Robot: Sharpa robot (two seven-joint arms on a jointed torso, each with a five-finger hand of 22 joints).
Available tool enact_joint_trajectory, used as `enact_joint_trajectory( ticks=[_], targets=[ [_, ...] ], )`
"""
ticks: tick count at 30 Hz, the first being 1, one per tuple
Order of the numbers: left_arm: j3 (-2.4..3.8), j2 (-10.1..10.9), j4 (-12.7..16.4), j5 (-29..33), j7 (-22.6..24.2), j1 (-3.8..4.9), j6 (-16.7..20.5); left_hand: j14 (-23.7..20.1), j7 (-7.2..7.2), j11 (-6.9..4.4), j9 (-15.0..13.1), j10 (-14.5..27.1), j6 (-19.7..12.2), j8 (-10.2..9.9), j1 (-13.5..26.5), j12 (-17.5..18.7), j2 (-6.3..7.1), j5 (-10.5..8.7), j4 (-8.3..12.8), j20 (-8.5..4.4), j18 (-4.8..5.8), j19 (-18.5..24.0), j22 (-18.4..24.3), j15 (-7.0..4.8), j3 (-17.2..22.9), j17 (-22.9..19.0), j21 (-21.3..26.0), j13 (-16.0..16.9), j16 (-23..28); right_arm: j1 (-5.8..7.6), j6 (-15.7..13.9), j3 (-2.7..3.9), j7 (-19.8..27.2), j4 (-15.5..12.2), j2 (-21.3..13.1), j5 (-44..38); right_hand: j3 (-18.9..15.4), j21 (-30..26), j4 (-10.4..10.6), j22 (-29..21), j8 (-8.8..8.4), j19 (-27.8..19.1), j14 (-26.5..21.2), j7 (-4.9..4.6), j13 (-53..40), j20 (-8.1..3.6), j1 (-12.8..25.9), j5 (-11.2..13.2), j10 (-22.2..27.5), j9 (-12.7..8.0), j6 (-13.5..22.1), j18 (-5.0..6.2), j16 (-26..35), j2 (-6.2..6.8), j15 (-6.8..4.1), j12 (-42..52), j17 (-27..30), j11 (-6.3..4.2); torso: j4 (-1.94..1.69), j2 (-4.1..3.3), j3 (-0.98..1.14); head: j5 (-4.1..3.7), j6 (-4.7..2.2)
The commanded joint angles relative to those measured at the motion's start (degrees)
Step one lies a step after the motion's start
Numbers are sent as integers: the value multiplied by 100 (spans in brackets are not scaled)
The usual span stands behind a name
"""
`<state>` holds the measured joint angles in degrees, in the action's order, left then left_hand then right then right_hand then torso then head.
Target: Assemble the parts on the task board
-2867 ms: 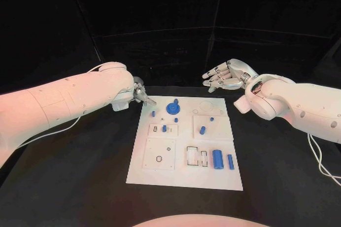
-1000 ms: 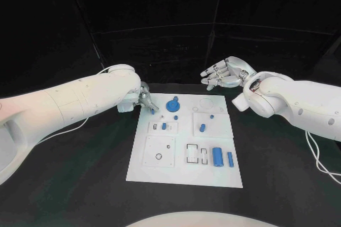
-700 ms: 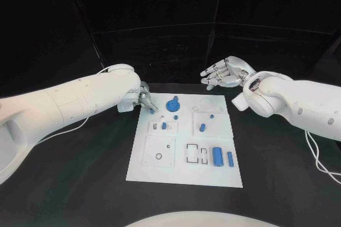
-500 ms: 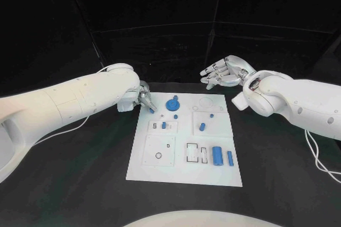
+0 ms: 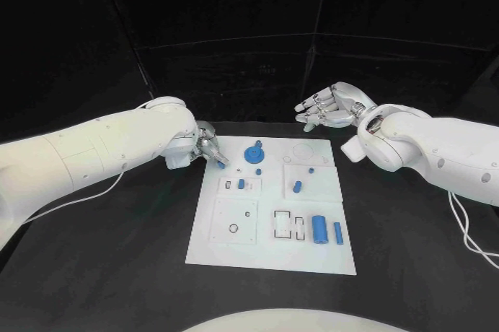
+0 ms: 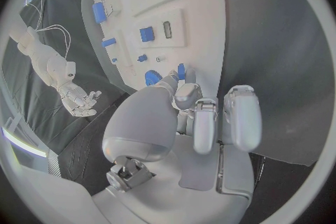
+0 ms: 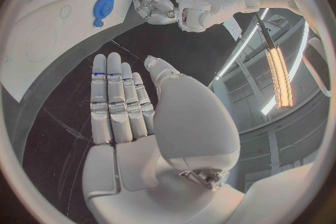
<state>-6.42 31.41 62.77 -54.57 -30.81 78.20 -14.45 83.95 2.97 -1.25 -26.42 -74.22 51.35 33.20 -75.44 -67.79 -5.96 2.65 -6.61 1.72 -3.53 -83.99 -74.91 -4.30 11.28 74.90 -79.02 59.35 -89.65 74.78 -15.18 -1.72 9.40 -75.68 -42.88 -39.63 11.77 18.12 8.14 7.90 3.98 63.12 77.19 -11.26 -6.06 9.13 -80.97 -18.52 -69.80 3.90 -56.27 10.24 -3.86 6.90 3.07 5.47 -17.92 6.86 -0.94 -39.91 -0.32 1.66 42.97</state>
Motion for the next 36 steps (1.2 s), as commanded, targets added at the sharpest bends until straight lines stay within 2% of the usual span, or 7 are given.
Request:
enact_joint_trajectory(
  ticks=[1,4,11,18,25,29,36],
  targets=[
    [6,112,207,190,104,15,300,605,-6,-3,-379,-45,-56,162,106,19,34,12,465,-31,30,-127,-145,-42,589,1510,41,7,-35,12,44,3,39,5,-2,10,-13,-21,35,-5,-11,17,-30,-3,5,29,49,-28,17,-5,45,20,17,4,27,-36,5,7,-8,6,3,25,-5],
    [5,324,549,212,152,16,511,605,-11,-7,-432,-63,-66,204,239,9,113,11,502,-33,31,-131,-150,-45,811,1510,45,20,-35,12,53,3,43,18,-3,10,-16,-28,40,-10,-9,20,-30,-4,7,31,58,-20,17,-5,46,21,16,0,28,-35,7,8,-7,1,3,3,-13],
    [1,705,1167,112,171,-3,906,605,-17,-12,-459,-69,-67,228,294,8,160,11,527,-36,30,-132,-149,-48,915,1510,49,20,-35,12,70,3,48,36,-13,10,-16,-28,40,-10,-9,20,-30,-4,7,31,58,-20,17,-5,46,21,16,0,28,-35,7,8,-6,4,-2,8,9],
    [-6,1010,1691,-407,140,-105,1266,605,-22,-17,-479,-79,-66,245,325,4,202,11,555,-39,30,-134,-150,-52,986,1510,51,24,-35,11,74,3,54,53,-25,10,-16,-28,40,-10,-9,20,-30,-4,7,31,58,-20,17,-5,46,21,16,0,28,-35,7,8,-7,2,-3,18,22],
    [-9,1103,1950,-621,12,-250,1467,605,-27,-22,-499,-96,-60,264,369,-7,242,10,572,-43,26,-131,-135,-57,1061,1510,66,38,-35,9,81,2,80,67,-18,10,-16,-34,41,-15,-9,23,-31,-4,9,33,60,-20,19,-4,48,22,16,-2,29,-35,9,8,0,-4,-8,36,12],
    [-10,1119,2036,-680,-42,-292,1511,605,-28,-23,-503,-98,-57,268,382,-5,247,10,571,-43,27,-133,-139,-58,1076,1510,64,35,-35,9,82,2,87,71,-21,10,-21,-38,42,-17,-8,24,-31,-4,10,34,65,-16,19,-4,49,22,16,1,29,-35,10,9,9,-1,1,59,19],
    [-10,1117,2125,-750,-61,-318,1465,605,-28,-23,-503,-98,-57,268,382,-5,247,10,571,-43,27,-133,-139,-58,1076,1510,64,35,-35,9,84,2,93,77,-19,10,-21,-38,42,-17,-8,24,-31,-4,10,34,65,-16,19,-4,49,22,16,1,29,-35,10,9,10,-5,5,47,22]
  ],
)
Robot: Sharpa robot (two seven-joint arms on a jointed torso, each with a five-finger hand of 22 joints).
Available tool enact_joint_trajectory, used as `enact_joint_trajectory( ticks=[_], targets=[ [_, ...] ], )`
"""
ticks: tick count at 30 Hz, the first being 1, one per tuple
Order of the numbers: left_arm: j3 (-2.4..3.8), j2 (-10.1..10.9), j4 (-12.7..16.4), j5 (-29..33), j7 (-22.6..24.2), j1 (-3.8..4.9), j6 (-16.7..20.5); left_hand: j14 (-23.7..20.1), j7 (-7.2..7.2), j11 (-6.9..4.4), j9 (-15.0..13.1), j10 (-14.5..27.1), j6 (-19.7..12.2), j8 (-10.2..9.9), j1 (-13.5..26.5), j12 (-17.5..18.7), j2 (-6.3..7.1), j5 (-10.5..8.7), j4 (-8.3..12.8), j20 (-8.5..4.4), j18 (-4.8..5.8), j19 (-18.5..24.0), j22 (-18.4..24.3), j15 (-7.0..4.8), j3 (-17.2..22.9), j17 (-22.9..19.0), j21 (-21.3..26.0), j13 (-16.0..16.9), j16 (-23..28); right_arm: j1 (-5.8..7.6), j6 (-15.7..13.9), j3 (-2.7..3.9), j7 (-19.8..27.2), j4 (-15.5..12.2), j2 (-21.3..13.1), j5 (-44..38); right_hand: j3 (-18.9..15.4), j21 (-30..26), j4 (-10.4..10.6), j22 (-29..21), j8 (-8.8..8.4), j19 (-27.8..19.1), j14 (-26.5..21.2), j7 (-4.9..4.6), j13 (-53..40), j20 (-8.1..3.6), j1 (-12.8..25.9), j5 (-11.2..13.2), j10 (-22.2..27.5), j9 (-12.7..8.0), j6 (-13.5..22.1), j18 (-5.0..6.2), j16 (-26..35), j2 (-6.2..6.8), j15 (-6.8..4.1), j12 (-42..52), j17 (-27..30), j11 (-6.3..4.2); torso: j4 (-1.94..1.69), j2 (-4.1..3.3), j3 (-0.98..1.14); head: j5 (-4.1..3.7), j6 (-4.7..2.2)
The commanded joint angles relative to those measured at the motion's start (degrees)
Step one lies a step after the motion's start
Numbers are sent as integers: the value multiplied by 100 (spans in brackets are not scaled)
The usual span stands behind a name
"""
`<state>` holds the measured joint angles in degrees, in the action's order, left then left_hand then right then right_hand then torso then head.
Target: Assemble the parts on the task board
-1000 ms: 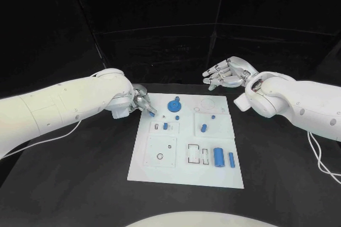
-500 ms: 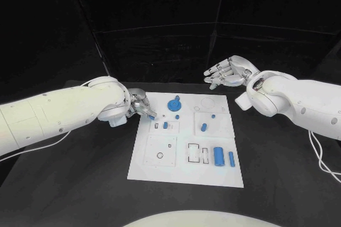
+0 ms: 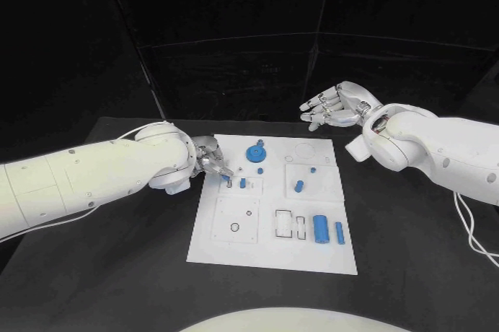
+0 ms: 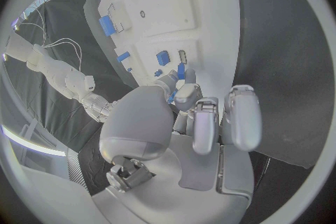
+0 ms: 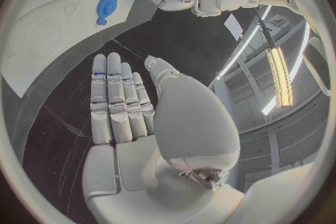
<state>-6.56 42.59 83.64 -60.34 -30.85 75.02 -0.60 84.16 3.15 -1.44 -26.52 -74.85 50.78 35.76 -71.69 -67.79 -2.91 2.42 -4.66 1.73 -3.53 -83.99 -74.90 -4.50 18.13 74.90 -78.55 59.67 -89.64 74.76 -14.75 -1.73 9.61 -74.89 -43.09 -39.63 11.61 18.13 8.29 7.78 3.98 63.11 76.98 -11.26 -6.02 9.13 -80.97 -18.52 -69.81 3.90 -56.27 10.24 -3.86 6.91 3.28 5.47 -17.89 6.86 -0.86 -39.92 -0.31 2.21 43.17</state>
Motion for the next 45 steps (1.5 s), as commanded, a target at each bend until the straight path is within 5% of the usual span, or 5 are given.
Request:
enact_joint_trajectory(
  ticks=[1,45],
  targets=[
    [4,-3,47,-177,-61,-2,66,584,-46,-4,-493,-35,0,12,7,-5,-58,33,376,-44,27,-133,-139,-38,390,1510,17,3,-36,11,42,3,71,-1,3,10,-4,-39,27,-5,-8,24,-10,-4,6,34,66,-16,20,-4,49,22,16,1,9,-35,7,9,0,-3,5,-10,5],
    [-17,-160,-25,-257,-260,-64,-483,584,-63,-17,-532,-41,8,49,81,2,43,31,413,-51,25,-134,-134,-47,494,1510,28,-3,-36,10,67,3,73,20,32,10,-9,-46,30,-10,-7,28,-10,-5,7,36,72,-9,20,-4,50,22,15,1,9,-34,9,10,-2,-2,2,-31,57]
  ],
)
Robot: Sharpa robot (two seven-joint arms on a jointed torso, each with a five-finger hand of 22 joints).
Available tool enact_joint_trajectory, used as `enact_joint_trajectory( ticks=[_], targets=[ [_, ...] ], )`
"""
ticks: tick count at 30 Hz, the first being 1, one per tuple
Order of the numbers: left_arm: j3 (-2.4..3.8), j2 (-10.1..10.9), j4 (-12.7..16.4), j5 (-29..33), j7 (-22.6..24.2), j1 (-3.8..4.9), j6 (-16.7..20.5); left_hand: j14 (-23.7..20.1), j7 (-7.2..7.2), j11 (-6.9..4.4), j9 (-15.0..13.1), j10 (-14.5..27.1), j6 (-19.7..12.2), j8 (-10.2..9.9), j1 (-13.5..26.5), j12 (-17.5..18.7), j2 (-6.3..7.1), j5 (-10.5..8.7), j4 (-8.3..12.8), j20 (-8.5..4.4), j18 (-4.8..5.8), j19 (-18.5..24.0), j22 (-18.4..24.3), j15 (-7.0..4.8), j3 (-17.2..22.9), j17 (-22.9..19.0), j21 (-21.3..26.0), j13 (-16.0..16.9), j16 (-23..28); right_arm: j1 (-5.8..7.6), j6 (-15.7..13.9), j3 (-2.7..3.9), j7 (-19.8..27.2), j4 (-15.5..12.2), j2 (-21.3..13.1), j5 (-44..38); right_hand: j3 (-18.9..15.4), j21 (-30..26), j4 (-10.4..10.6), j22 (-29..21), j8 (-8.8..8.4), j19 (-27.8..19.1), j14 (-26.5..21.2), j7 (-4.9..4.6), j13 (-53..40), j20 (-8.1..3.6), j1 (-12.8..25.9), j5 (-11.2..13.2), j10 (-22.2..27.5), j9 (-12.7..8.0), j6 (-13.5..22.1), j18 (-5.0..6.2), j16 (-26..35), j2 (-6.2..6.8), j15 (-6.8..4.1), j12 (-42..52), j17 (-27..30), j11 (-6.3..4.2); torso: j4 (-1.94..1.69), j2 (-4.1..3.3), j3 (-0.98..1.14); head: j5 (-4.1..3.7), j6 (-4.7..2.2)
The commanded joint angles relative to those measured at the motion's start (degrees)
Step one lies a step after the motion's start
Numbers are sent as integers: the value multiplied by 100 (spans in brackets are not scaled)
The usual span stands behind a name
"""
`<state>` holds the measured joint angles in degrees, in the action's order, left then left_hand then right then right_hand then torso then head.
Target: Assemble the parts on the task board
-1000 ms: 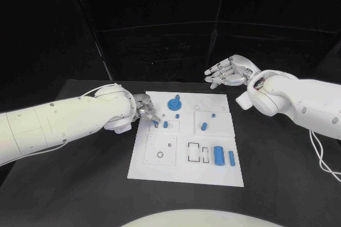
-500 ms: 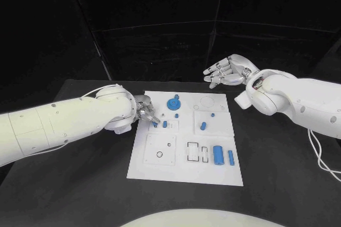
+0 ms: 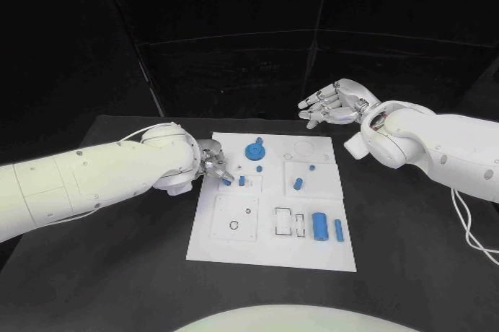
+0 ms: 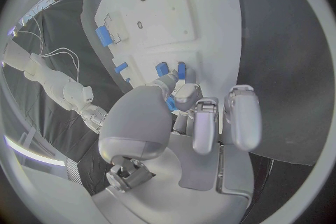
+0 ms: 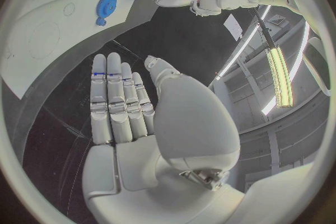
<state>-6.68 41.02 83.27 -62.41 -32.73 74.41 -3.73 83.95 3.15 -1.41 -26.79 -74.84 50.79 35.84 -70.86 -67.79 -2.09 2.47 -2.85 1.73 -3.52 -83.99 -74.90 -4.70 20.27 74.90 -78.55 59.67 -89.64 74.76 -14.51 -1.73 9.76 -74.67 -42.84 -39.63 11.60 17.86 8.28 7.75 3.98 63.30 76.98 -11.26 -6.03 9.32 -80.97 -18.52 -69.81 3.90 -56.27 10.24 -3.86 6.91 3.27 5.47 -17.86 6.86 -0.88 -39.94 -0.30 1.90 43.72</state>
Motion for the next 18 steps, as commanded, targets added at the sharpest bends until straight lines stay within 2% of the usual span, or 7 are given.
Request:
enact_joint_trajectory(
  ticks=[1,13,17,18],
  targets=[
    [-5,-3,14,-50,-72,-3,-178,605,-62,-20,-505,-42,6,42,-2,2,-39,26,232,-52,25,-134,-134,-26,280,1510,28,-2,-36,10,43,3,59,-2,7,10,-9,-19,30,-7,-7,9,-10,-5,9,17,72,-9,20,-4,50,23,15,1,10,-34,5,10,0,-1,1,0,2],
    [-6,-28,-15,-50,-69,-3,-213,605,-64,-21,-512,-38,11,50,12,10,-20,26,236,-53,25,-133,-133,-28,291,1510,30,-13,-36,10,41,3,60,4,18,10,-9,-19,30,-7,-7,9,-10,-5,9,17,72,-9,20,-4,50,23,15,1,10,-34,5,10,5,-1,5,8,10],
    [-7,-47,-45,-50,-81,-2,-230,605,-66,-20,-531,-43,38,78,107,7,93,25,221,-56,25,-134,-135,-29,243,1510,31,-10,-36,10,39,3,59,2,17,10,-12,-32,35,-16,-5,17,-9,-5,12,19,81,-4,19,-3,51,24,13,-6,10,-33,9,10,2,-1,5,4,14],
    [-7,-56,-56,-49,-85,-2,-237,605,-61,-14,-541,-49,68,97,211,2,159,26,173,-56,25,-134,-134,-25,168,1510,33,-6,-36,10,44,3,62,2,18,10,-12,-32,35,-16,-5,17,-9,-5,12,19,81,-4,19,-3,51,24,13,-6,10,-33,9,10,2,0,3,4,14]
  ],
)
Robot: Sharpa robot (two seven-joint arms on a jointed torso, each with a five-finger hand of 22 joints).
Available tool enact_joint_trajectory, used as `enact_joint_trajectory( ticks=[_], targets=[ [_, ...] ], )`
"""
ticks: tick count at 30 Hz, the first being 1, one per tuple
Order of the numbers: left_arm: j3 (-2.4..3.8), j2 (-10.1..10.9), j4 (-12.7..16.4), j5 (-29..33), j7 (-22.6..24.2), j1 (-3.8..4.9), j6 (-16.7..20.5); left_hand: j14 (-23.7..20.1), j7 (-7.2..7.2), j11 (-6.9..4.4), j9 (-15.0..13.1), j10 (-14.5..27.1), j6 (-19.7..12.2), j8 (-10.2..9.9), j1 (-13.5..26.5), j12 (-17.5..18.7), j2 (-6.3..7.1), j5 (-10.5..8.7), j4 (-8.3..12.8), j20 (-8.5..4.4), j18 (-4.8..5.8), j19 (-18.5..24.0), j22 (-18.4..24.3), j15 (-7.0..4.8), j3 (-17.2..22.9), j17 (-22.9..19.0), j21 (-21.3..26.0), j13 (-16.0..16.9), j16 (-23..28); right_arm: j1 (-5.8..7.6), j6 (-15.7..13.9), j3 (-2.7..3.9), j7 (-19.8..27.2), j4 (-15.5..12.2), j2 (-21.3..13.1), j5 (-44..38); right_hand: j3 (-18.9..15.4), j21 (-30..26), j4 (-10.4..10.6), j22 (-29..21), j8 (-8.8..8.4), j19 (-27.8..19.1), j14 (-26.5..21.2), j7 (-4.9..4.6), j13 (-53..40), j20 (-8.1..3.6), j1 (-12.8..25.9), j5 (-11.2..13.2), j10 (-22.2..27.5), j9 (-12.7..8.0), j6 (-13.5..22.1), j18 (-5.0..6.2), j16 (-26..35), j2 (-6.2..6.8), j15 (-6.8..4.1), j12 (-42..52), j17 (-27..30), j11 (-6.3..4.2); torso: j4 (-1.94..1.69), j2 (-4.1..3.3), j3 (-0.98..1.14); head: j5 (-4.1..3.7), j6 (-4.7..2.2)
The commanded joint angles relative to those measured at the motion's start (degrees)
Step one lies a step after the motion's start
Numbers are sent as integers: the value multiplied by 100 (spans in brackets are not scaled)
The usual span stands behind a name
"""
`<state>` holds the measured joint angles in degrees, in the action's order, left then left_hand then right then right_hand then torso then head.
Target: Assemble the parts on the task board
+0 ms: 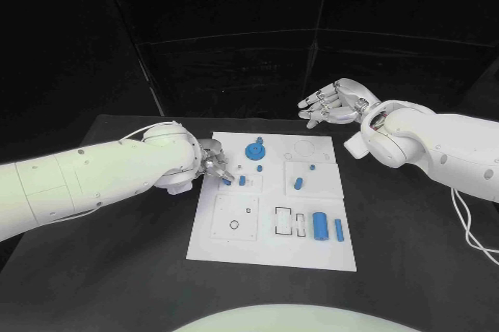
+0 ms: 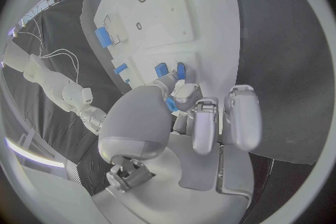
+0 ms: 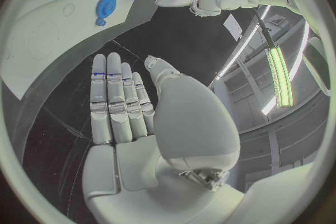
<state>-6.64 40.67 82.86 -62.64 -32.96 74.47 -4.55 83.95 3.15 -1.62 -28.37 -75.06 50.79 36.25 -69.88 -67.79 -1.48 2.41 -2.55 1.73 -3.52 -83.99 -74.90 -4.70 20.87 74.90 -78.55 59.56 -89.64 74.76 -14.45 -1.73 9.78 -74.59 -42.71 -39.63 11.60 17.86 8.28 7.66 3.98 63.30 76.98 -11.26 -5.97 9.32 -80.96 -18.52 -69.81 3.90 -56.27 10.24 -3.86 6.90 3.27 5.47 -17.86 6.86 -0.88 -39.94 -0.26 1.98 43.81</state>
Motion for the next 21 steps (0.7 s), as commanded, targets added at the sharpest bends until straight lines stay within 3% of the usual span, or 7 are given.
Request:
enact_joint_trajectory(
  ticks=[1,11,21],
  targets=[
    [-10,-29,-24,-26,-64,-9,-161,605,-59,11,-391,-31,93,71,225,-2,150,31,83,-55,25,-133,-129,-23,25,1510,38,5,-36,10,46,3,62,-5,5,10,-13,-34,36,-8,-5,18,-10,-5,7,19,81,-3,20,-3,52,24,13,-4,11,-33,10,10,3,0,3,-3,5],
    [-11,-105,-145,-24,-88,-8,-255,605,-105,-27,-464,-32,206,182,645,11,314,30,-177,-72,29,-144,-155,-52,-446,1510,26,-27,-36,10,72,3,75,-8,10,10,-26,-46,36,-16,-5,21,-13,-6,10,22,91,-1,25,-3,57,24,14,9,13,-34,14,13,3,0,2,-6,13],
    [-11,-140,-232,-21,-99,-8,-238,605,-119,-41,-514,-9,199,239,771,43,277,31,-330,-89,22,-136,-127,-69,-720,1510,60,-73,-36,10,96,3,73,-13,11,10,-37,-56,43,-23,-5,24,-16,-8,13,25,106,-3,28,-3,60,23,15,13,16,-35,17,16,3,0,-2,-12,15]
  ],
)
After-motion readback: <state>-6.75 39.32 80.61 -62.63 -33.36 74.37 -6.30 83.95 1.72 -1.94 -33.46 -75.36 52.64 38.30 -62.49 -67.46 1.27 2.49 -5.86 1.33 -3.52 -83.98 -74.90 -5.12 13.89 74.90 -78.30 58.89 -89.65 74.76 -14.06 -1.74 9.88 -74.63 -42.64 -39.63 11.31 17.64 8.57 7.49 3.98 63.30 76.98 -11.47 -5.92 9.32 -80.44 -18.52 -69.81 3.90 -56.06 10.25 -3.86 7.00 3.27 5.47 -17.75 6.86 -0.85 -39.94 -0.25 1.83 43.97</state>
